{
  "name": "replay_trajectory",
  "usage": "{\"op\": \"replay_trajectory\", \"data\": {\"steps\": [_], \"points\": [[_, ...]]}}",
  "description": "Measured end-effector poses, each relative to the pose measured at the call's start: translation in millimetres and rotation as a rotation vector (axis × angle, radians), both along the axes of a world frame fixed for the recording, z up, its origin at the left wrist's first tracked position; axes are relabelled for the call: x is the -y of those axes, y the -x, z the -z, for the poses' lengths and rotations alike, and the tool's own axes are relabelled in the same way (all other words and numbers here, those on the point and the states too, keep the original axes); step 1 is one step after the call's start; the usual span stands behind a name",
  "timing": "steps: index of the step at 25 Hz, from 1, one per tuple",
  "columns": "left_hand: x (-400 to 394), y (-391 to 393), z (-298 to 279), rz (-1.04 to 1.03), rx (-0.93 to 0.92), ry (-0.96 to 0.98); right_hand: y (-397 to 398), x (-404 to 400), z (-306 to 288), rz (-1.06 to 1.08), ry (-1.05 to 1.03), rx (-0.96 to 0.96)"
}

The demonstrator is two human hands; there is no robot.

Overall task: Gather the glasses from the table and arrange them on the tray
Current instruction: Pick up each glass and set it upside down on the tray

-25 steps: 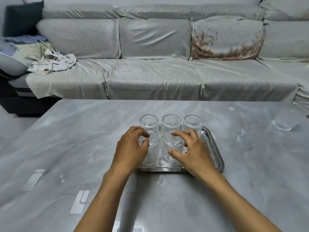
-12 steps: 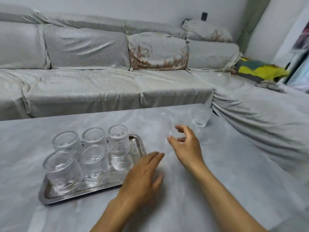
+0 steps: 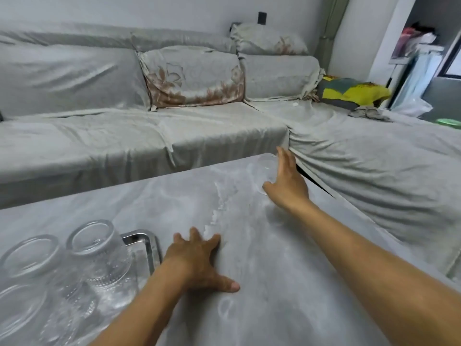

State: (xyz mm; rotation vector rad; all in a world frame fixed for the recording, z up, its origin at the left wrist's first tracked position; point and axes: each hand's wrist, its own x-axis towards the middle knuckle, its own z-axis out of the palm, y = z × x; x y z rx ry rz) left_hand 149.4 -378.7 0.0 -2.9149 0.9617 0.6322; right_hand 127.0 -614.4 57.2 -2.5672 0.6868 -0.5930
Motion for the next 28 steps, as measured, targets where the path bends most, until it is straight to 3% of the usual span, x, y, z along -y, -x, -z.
{"op": "replay_trajectory", "data": {"steps": [3, 6, 9, 12, 14, 17, 18, 19, 21, 22, 23, 26, 28], "points": [[2, 0, -2, -0.012, -0.020, -0.053, -34, 16, 6, 0.060, -0.060, -0.169], [6, -5, -5, 0.000, -0.011, -0.072, -47, 31, 15, 0.051, 0.013, -0.297], [5, -1, -9, -0.032, -0.021, -0.032, -27, 19, 18, 0.072, -0.024, -0.113], [-4, 22, -20, -0.135, 0.009, 0.063, 17, -27, 15, 0.050, -0.350, 0.103], [-14, 53, -31, -0.270, 0.017, 0.290, 52, -80, -1, -0.050, -0.672, 0.224], [-51, 99, -58, -0.503, -0.327, 1.137, 93, -158, -32, -0.124, -1.102, 0.349], [-71, 110, -67, -0.562, -0.367, 1.362, 104, -179, -40, -0.134, -1.277, 0.348], [-98, 119, -78, -0.604, -0.333, 1.519, 114, -200, -46, -0.166, -1.451, 0.289], [-150, 136, -90, -0.604, -0.164, 1.641, 130, -241, -51, -0.296, -1.694, 0.104], [-174, 143, -91, -0.599, -0.068, 1.666, 134, -261, -48, -0.371, -1.688, 0.035], [-194, 147, -89, -0.606, 0.004, 1.683, 135, -277, -43, -0.436, -1.546, 0.015], [-224, 149, -81, -0.666, 0.194, 1.618, 130, -296, -32, -0.628, -0.724, 0.104], [-233, 148, -78, -0.663, 0.250, 1.554, 125, -314, -28, -0.865, -0.457, 0.050]]}}
